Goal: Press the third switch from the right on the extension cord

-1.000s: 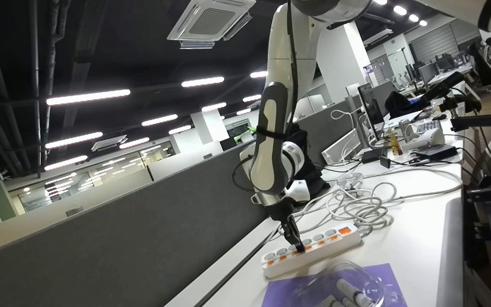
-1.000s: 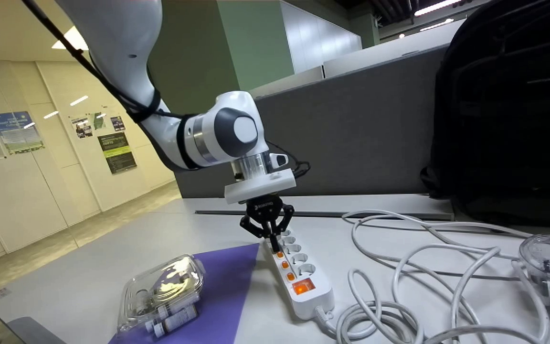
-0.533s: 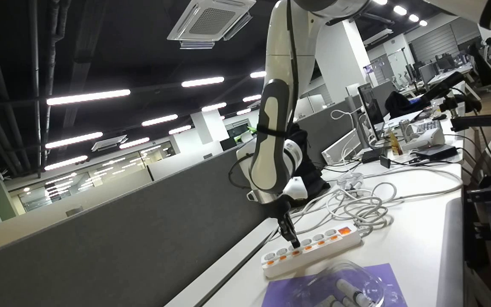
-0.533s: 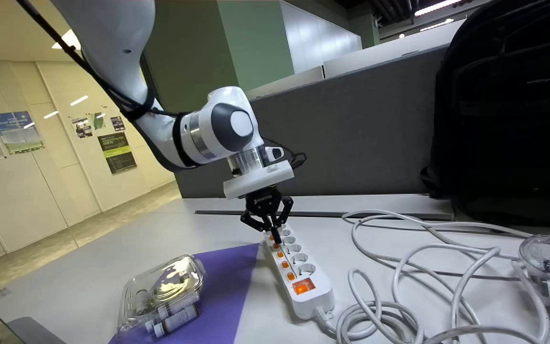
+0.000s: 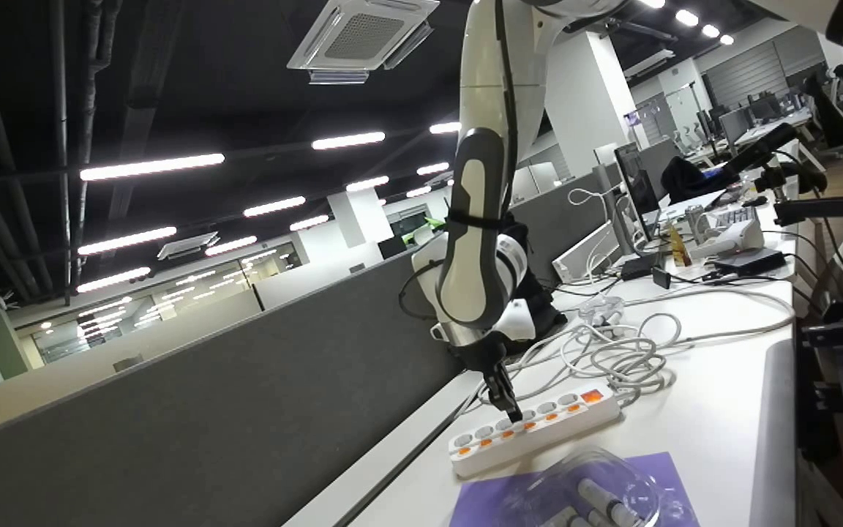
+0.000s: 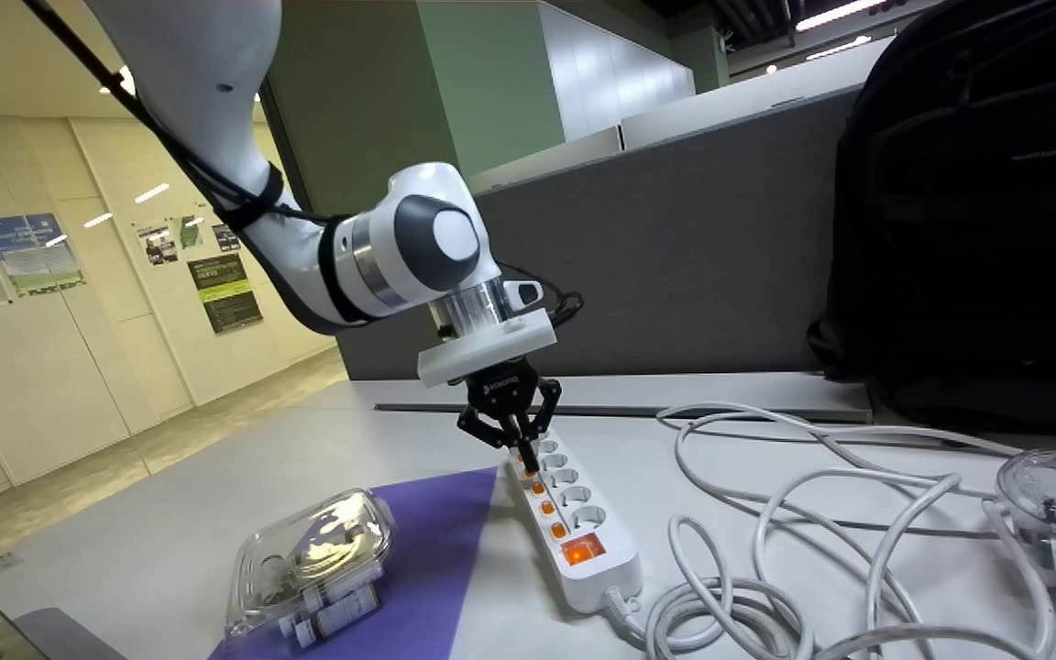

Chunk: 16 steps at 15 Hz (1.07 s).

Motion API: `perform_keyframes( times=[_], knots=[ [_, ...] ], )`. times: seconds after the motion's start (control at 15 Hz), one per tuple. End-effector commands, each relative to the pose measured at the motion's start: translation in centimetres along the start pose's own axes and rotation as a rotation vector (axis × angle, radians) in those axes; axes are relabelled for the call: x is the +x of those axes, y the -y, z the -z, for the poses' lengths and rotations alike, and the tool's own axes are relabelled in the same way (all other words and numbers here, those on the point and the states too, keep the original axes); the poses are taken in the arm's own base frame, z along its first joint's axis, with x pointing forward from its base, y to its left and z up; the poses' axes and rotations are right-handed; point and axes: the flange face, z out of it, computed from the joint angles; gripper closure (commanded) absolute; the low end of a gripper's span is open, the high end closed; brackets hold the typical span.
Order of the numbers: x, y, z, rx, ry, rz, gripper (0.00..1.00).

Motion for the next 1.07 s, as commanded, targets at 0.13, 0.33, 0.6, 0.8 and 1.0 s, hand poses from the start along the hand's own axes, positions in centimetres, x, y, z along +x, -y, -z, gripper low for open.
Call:
perform_keyframes(
  times=[0.13, 0.33, 0.6, 0.8, 1.0],
  knots=[
    [-2.2, 0.3, 0.0, -0.008, -0.004, -0.066, 1.00],
    [-2.6, 0.1, -0.6, 0.013, -0.015, -0.072, 1.00],
    [-2.6, -0.3, -0.5, 0.017, -0.034, -0.078, 1.00],
    [-2.3, -0.3, -0.5, 0.020, -0.042, -0.076, 1.00],
    [-2.2, -0.1, -1.2, 0.040, -0.033, -0.073, 1.00]
  ],
)
